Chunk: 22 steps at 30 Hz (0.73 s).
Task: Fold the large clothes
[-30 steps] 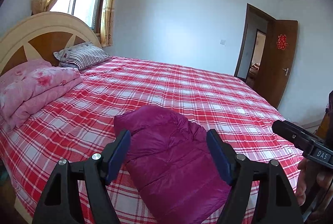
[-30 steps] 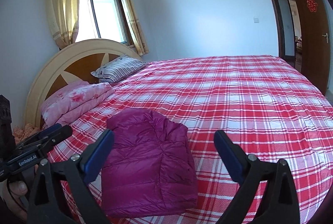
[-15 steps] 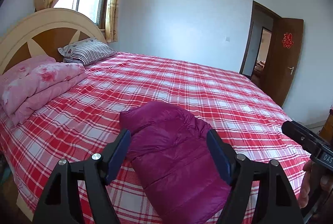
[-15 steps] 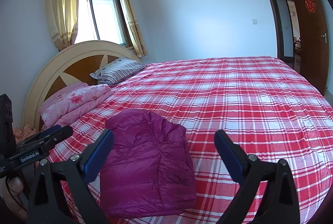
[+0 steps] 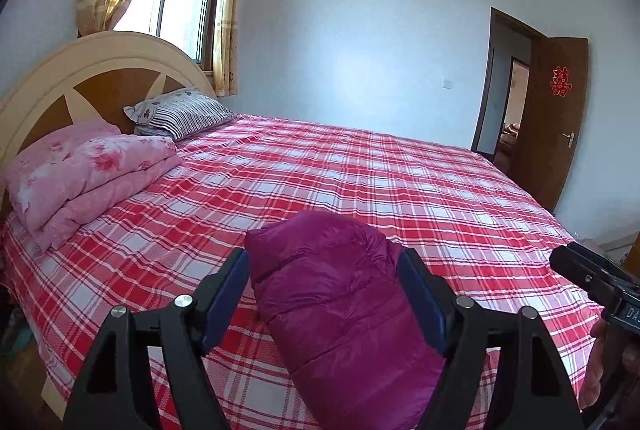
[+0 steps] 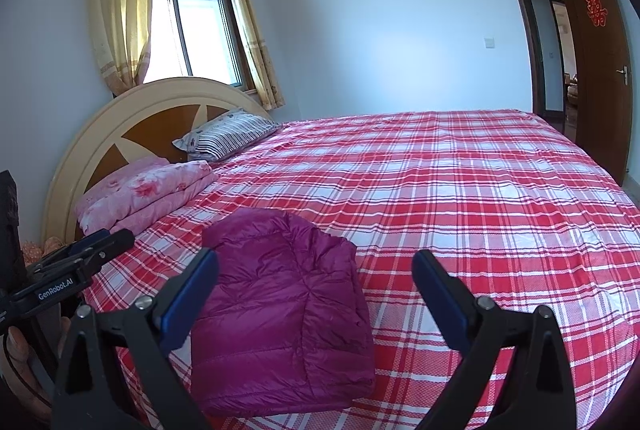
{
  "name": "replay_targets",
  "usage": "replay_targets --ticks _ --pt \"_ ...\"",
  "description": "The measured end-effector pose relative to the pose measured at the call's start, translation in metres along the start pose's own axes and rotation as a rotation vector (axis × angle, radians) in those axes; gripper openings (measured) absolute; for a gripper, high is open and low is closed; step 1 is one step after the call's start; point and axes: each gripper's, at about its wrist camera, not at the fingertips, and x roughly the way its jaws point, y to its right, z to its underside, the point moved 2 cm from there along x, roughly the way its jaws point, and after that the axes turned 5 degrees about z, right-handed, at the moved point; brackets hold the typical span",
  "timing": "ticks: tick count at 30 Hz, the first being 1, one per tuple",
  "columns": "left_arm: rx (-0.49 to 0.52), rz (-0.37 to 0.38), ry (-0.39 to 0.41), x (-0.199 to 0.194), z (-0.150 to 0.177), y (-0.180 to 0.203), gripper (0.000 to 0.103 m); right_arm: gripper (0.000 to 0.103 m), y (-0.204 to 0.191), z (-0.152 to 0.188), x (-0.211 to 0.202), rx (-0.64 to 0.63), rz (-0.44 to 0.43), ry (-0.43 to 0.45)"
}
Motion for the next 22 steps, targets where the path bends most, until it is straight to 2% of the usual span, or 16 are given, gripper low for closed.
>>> replay_targets --ticks 1,5,7,11,14,20,22 --pt "0.0 -0.006 0.004 -0.001 -0.001 -0.001 0.089 0.099 0.0 -0.001 -0.001 0.0 -0.004 0.002" --pt "-0.02 -0.022 0.026 -0.006 -0.005 -0.005 0.092 0.099 -0.005 -0.002 -0.006 -0.017 -0.013 0.015" --pt "-0.031 -0.024 0.031 -0.008 -0.007 -0.007 0.097 0.099 -0.008 -0.003 -0.007 -0.028 -0.019 0.018" --pt "-0.036 -0.041 0.052 -0.011 -0.01 -0.011 0.099 0.1 -0.013 -0.001 -0.007 -0.049 -0.024 0.016" --pt "-0.043 -0.056 0.1 -0.017 -0.011 -0.015 0.102 0.1 -0.015 0.001 -0.005 -0.056 -0.026 0.01" --pt "-0.036 -0.069 0.124 -0.018 -0.009 -0.017 0.102 0.1 -0.014 0.003 -0.002 -0.058 -0.02 -0.002" --pt "-0.043 -0.053 0.121 -0.017 -0.009 -0.017 0.102 0.1 -0.013 0.003 -0.002 -0.059 -0.018 -0.004"
